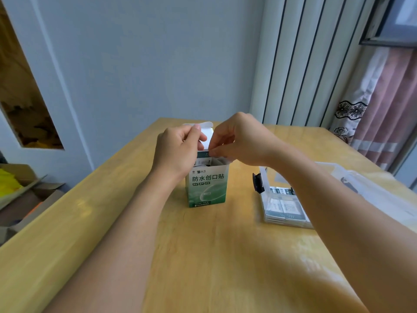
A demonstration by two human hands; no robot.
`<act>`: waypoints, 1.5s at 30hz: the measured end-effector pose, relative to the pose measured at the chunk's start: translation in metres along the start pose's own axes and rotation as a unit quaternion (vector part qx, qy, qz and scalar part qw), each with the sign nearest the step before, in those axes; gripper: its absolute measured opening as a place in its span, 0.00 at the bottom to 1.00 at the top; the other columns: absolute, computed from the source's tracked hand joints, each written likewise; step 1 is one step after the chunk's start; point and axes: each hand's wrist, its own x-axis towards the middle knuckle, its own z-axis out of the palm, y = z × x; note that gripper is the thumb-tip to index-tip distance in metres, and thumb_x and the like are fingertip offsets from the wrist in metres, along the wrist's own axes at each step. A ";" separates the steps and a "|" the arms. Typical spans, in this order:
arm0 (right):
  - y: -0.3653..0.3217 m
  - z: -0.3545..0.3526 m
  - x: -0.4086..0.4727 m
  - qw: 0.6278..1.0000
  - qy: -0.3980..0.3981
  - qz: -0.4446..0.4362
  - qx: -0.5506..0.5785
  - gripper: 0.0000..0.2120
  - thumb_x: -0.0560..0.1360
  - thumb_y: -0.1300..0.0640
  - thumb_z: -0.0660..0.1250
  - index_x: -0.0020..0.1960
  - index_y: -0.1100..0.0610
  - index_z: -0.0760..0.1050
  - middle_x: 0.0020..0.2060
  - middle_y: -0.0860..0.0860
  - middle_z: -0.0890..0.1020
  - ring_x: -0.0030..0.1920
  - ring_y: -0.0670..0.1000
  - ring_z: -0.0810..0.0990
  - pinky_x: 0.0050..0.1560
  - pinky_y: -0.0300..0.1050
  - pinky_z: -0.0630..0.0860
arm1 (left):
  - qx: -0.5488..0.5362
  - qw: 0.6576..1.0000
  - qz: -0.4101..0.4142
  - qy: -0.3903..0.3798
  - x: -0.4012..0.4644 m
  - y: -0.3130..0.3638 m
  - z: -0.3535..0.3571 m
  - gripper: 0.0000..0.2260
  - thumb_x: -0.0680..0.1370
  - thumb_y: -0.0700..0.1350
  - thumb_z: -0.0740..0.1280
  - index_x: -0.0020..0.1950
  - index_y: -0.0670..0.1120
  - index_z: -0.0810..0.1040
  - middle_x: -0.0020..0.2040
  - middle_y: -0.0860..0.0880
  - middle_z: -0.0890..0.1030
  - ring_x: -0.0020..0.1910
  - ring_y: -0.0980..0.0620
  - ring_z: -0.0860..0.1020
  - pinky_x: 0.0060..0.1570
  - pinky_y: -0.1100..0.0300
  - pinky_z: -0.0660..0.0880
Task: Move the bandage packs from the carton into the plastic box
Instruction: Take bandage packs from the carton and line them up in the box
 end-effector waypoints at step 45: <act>0.007 -0.048 -0.007 0.874 0.057 0.071 0.478 0.09 0.73 0.71 0.71 0.46 0.58 0.79 0.38 0.52 0.82 0.37 0.48 0.79 0.35 0.36 0.77 | -0.399 0.881 -0.132 -0.219 -0.033 0.060 0.003 0.11 0.85 0.46 0.59 0.63 0.42 0.74 0.44 0.41 0.84 0.41 0.43 0.86 0.29 0.58 0.80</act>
